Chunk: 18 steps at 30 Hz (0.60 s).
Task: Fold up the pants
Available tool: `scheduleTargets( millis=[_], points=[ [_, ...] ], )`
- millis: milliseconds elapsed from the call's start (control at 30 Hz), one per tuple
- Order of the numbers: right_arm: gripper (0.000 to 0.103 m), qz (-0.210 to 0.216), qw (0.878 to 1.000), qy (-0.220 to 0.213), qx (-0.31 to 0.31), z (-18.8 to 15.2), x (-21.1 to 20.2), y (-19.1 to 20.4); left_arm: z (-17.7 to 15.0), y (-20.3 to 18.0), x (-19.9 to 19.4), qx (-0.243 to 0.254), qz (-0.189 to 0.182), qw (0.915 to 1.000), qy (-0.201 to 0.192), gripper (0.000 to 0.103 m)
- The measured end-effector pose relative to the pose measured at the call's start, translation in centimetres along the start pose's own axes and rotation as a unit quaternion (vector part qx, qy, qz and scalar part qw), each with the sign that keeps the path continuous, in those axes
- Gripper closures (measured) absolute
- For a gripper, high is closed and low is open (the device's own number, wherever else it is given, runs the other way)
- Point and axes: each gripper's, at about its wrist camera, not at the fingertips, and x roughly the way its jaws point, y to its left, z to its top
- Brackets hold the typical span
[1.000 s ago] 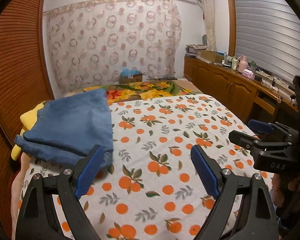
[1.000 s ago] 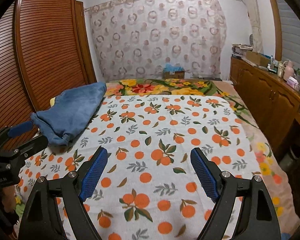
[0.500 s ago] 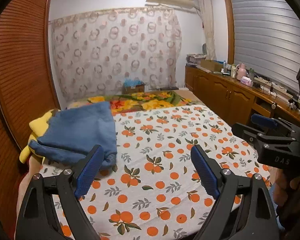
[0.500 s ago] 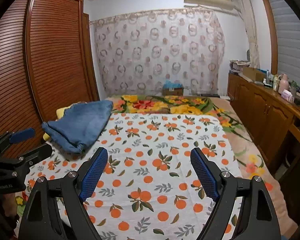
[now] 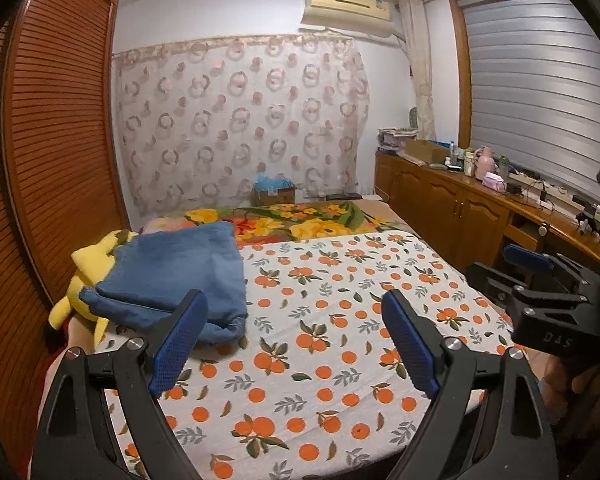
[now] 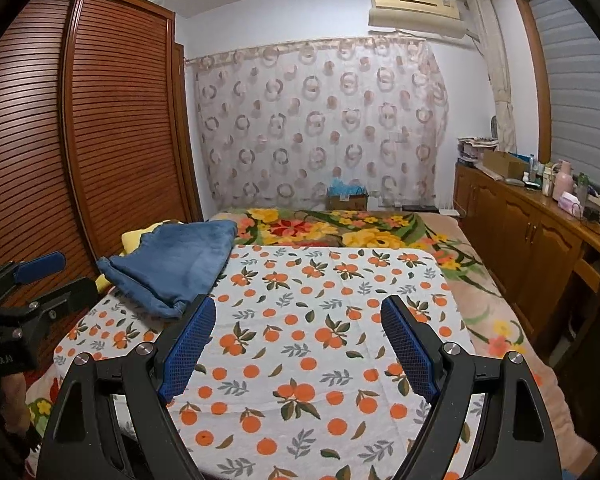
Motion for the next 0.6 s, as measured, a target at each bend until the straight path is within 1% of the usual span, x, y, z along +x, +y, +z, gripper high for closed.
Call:
scheduleTargets(
  millis=[133, 267, 433, 600],
  points=[
    [0.017, -0.005, 1.000, -0.011, -0.001, -0.6, -0.4, -0.2, -0.4, 0.7, -0.5, -0.001, 0.009, 1.0000, -0.003, 0.014],
    [0.017, -0.012, 1.000, -0.018, -0.004, -1.3, -0.8, 0.2, -0.8, 1.3, -0.6, -0.008, 0.010, 0.9999, 0.000, 0.014],
    [0.017, -0.025, 0.999, -0.025, -0.010, -1.5, -0.6, 0.3, -1.3, 1.4, -0.6, -0.012, 0.014, 0.9998, 0.002, 0.014],
    [0.017, -0.027, 0.999, -0.024, -0.012, -1.5, 0.1, 0.1, -1.4, 1.5, -0.6, -0.013, 0.014, 0.9998, 0.001, 0.014]
  ],
)
